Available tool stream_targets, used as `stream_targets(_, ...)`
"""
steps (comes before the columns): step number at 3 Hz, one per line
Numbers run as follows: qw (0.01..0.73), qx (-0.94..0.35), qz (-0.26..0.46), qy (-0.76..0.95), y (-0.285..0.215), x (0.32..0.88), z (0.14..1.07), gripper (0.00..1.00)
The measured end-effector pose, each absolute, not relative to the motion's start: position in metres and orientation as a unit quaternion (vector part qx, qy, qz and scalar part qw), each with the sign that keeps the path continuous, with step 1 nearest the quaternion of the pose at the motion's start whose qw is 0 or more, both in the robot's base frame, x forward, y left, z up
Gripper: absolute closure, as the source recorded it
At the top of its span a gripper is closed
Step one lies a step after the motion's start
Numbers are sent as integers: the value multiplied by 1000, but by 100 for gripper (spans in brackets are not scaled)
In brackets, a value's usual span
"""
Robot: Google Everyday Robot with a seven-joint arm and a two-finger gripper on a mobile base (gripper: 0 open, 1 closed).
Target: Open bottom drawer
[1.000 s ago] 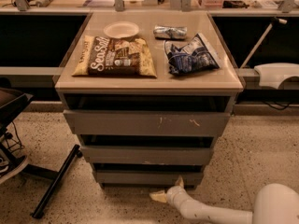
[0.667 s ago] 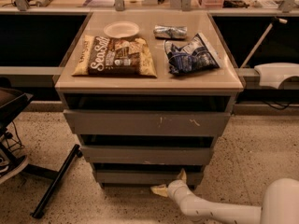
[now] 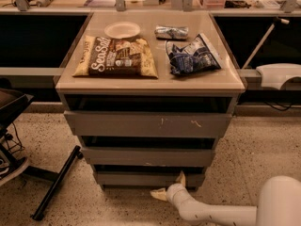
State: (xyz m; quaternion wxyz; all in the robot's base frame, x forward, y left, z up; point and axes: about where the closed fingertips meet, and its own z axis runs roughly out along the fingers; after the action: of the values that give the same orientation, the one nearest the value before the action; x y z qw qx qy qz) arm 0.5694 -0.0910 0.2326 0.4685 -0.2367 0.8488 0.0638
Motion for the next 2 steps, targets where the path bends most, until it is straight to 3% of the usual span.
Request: stream_targets(2,461,-249,62,850,-76,587,179,0)
